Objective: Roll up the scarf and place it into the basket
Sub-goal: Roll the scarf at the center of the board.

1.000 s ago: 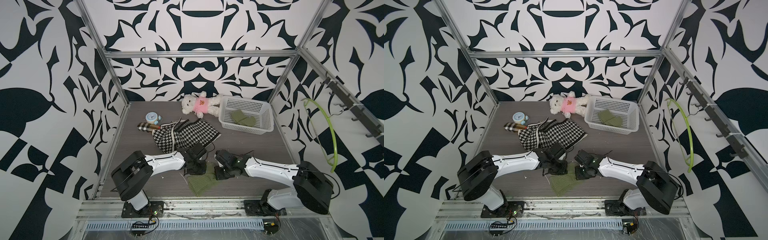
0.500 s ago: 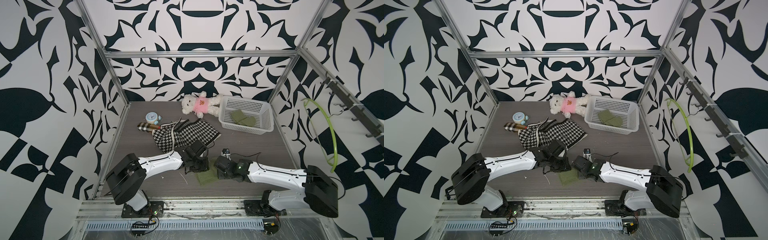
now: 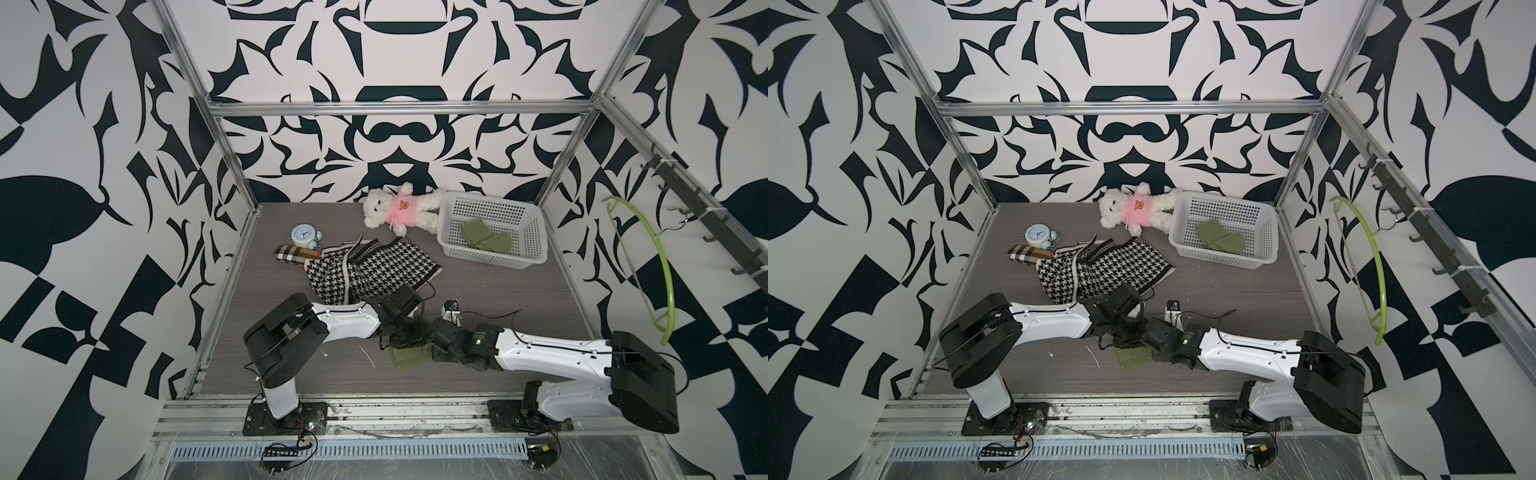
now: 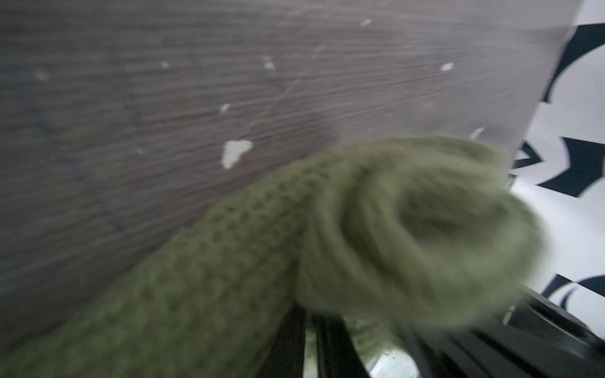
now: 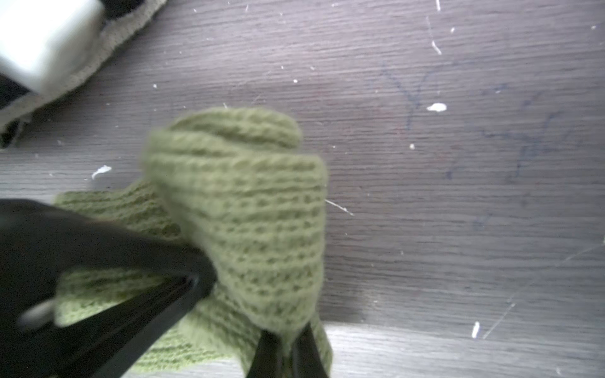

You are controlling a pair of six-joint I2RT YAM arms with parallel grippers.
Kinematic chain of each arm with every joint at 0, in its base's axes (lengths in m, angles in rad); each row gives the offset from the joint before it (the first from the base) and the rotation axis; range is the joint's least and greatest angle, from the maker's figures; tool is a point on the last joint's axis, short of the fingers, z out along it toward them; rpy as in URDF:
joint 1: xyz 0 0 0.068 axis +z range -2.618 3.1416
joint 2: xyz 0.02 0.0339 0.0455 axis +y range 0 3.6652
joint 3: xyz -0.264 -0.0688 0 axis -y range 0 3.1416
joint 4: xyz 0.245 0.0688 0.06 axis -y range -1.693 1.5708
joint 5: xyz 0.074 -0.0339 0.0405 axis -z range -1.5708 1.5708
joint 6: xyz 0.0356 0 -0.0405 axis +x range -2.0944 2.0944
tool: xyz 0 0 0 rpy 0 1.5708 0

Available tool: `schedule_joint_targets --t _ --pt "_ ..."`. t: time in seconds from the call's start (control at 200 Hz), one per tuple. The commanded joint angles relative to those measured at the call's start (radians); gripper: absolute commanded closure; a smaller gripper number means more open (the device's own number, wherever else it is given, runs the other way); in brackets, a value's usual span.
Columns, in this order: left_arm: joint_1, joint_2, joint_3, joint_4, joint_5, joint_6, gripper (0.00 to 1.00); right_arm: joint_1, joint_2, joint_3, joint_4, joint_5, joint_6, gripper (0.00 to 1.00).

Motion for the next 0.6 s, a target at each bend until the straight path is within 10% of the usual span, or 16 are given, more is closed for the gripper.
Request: schedule_joint_targets --t 0.0,0.215,0.595 --pt "-0.001 0.052 0.02 -0.098 -0.022 -0.01 0.9 0.007 -0.042 0.004 -0.042 0.056 0.011 1.0" --pt "0.002 0.103 0.001 -0.178 -0.058 -0.035 0.94 -0.031 -0.111 0.026 -0.157 0.094 -0.015 0.55" --pt "0.002 0.124 -0.004 -0.177 -0.041 -0.026 0.95 -0.303 -0.067 0.024 -0.166 -0.066 -0.241 0.46"
